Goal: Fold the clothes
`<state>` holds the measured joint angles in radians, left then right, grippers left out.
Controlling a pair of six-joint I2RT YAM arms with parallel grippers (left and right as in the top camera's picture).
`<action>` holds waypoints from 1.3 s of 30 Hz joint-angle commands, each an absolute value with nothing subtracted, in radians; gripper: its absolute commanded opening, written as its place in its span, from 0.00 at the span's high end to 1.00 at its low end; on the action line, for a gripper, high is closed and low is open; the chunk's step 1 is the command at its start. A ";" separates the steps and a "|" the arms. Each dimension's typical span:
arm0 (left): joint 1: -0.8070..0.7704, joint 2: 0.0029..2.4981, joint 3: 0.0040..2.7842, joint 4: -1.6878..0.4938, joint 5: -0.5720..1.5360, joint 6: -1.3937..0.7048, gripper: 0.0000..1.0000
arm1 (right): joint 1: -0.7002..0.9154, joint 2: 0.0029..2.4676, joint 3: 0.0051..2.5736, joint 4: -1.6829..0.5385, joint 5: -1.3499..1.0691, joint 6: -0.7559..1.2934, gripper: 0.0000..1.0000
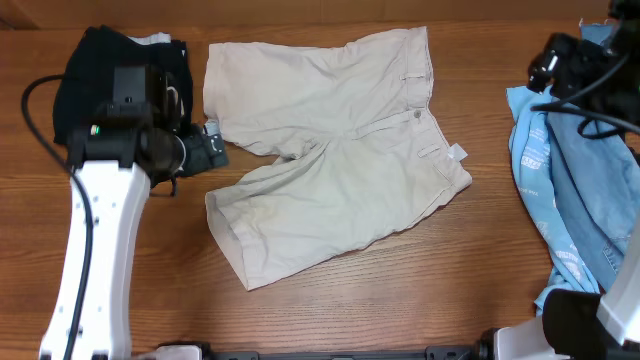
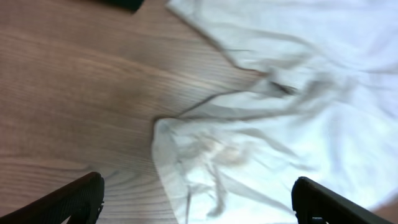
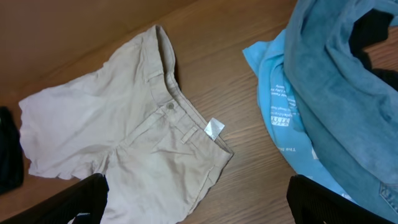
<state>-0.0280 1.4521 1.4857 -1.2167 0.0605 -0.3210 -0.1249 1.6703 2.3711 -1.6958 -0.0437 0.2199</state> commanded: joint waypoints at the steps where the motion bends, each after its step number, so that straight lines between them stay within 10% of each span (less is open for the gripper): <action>1: -0.114 1.420 1.501 -1.258 0.079 -0.294 0.04 | -0.133 1.623 2.333 -1.694 -0.046 0.264 0.03; 24: -0.654 1.427 1.013 -1.140 0.054 -0.832 0.10 | -0.130 1.625 1.304 -1.044 -0.187 0.448 0.22; 39: -0.662 1.427 0.726 -1.012 0.010 -1.172 0.21 | -0.130 1.629 1.194 -0.894 -0.219 0.447 0.25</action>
